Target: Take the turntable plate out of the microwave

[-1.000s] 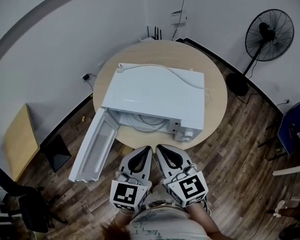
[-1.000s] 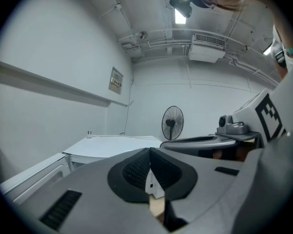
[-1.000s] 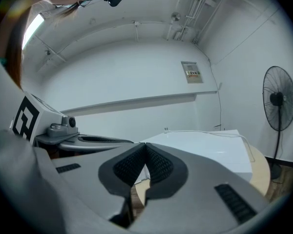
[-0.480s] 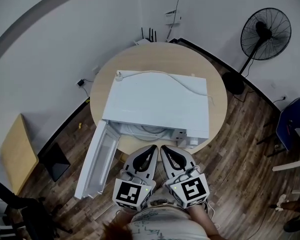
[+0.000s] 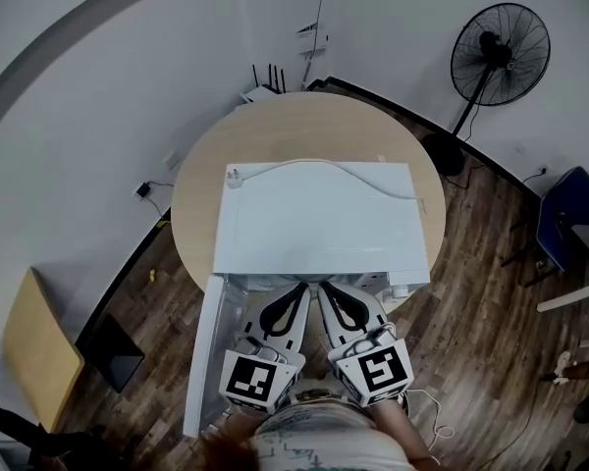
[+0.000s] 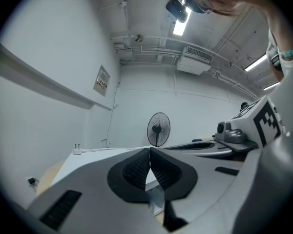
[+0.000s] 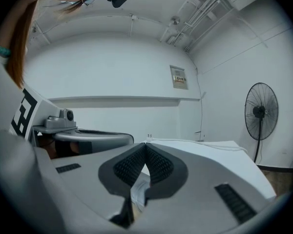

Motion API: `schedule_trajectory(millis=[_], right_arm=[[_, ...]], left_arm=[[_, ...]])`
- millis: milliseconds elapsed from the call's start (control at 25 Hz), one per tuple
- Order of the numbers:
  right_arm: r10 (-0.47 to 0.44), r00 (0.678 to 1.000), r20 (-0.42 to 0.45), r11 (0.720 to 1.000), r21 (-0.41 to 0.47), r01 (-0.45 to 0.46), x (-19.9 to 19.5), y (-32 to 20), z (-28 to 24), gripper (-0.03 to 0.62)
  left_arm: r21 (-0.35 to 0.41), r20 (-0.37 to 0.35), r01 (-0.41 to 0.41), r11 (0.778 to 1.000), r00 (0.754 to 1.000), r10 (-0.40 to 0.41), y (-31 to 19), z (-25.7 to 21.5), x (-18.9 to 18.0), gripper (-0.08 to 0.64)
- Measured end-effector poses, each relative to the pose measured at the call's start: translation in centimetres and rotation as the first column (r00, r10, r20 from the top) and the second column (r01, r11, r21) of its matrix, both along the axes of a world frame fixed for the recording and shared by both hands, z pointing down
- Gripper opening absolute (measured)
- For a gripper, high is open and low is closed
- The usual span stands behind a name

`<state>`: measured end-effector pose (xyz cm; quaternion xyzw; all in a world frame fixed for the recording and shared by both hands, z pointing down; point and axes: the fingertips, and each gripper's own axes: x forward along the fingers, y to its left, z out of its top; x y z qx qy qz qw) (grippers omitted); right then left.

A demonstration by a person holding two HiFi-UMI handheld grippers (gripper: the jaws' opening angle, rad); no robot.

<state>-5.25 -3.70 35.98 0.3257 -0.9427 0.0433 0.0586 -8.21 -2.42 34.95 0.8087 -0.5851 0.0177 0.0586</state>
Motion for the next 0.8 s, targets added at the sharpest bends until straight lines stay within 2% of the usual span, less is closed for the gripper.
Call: schedule_trajectory(millis=[400,680,800], right_arm=[[0.068,0.998,-0.021,0.997,0.035,-0.067,-3.7,-1.1,-0.1,-0.009],[0.132,0.99,-0.046,0.99,0.049,-0.13,-3.8,-1.1,0.6,-0.009],[0.119,0.991,-0.06,0.992,0.057,-0.115,-3.6,-0.8,1.1,-0.009]], left_arm=[[0.023,-0.03,-0.059,0.998,0.998,0.059,-1.0,0.3,-3.7,0.015],[0.006,-0.02,-0.114,0.993,0.993,0.114,-0.9,0.8,-4.1,0.015],[-0.015,0.001,-0.114,0.993,0.993,0.114,-0.9,1.5,-3.8,0.015]])
